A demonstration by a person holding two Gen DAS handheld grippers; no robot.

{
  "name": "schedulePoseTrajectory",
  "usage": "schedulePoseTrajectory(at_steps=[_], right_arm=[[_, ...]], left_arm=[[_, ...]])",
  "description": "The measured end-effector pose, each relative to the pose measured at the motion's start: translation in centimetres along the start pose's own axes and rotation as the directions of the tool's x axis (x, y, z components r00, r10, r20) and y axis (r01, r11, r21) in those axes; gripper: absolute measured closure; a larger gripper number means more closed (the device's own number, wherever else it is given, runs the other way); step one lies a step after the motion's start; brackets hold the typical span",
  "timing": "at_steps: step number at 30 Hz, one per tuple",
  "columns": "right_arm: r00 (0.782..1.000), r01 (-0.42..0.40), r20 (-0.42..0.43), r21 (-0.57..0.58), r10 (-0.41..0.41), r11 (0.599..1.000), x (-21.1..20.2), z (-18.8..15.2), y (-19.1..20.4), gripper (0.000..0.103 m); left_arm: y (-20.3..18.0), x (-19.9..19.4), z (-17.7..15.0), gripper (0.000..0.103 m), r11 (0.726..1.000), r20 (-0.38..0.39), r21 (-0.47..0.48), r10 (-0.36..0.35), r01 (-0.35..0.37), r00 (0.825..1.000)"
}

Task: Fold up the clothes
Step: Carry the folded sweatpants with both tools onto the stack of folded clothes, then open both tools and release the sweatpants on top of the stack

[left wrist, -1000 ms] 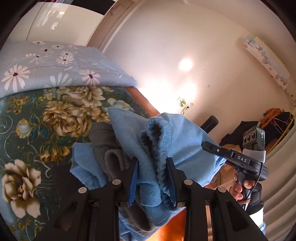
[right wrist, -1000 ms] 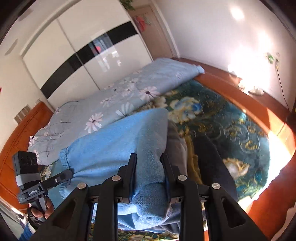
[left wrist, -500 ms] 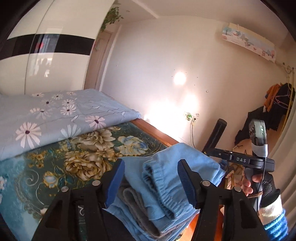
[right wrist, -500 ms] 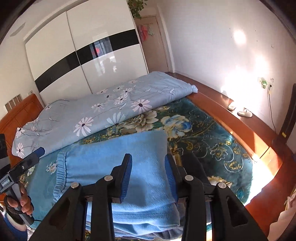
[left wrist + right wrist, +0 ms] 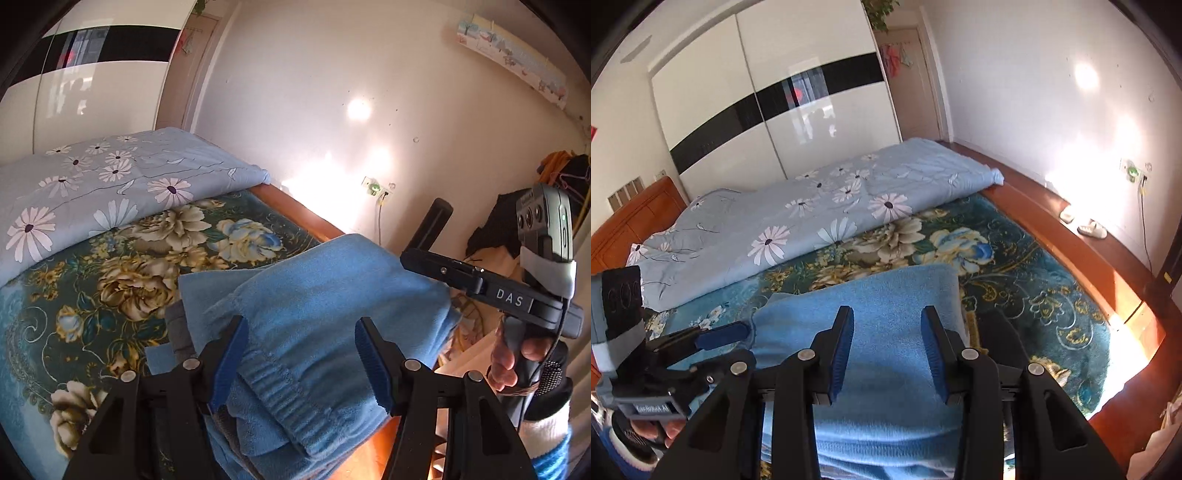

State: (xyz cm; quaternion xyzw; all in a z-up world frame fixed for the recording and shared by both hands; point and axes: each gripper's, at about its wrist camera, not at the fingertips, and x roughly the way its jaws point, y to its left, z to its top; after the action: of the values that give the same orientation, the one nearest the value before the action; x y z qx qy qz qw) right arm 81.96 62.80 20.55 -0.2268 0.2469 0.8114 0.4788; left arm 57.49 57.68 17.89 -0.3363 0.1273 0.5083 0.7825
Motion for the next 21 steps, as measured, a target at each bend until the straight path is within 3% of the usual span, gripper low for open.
schedulePoseTrajectory(at_steps=[4, 7, 11, 15, 18, 21], right_arm=[[1.0, 0.019, 0.02, -0.022, -0.019, 1.0, -2.3, -2.0, -0.1, 0.064], [0.998, 0.062, 0.003, -0.042, -0.062, 0.997, -2.2, -3.9, -0.2, 0.058], [0.995, 0.097, -0.01, -0.04, -0.098, 0.994, -1.6, -5.1, -0.2, 0.056], [0.994, 0.074, 0.084, -0.075, -0.068, 0.994, -5.0, -6.2, 2.0, 0.056], [0.988, 0.081, 0.139, -0.15, -0.06, 0.985, -7.3, -8.2, 4.8, 0.043], [0.988, 0.102, 0.133, -0.206, -0.076, 0.973, -7.6, -10.4, 7.0, 0.036]], left_arm=[[-1.3, -2.5, -0.6, 0.032, 0.998, 0.071, 0.053, -0.042, 0.038, 0.997], [-2.0, -2.0, -1.5, 0.031, 0.996, 0.042, 0.08, -0.052, 0.049, 0.998], [-1.9, -0.3, -2.5, 0.031, 0.997, -0.013, 0.074, 0.001, 0.0, 1.0], [-1.3, -2.8, -4.5, 0.03, 0.997, 0.035, 0.033, -0.076, 0.075, 0.997], [-1.0, -4.8, -6.6, 0.026, 0.998, 0.087, 0.039, -0.055, 0.052, 0.995], [-0.9, -6.3, -8.3, 0.021, 0.999, 0.119, 0.047, -0.006, 0.0, 0.993]])
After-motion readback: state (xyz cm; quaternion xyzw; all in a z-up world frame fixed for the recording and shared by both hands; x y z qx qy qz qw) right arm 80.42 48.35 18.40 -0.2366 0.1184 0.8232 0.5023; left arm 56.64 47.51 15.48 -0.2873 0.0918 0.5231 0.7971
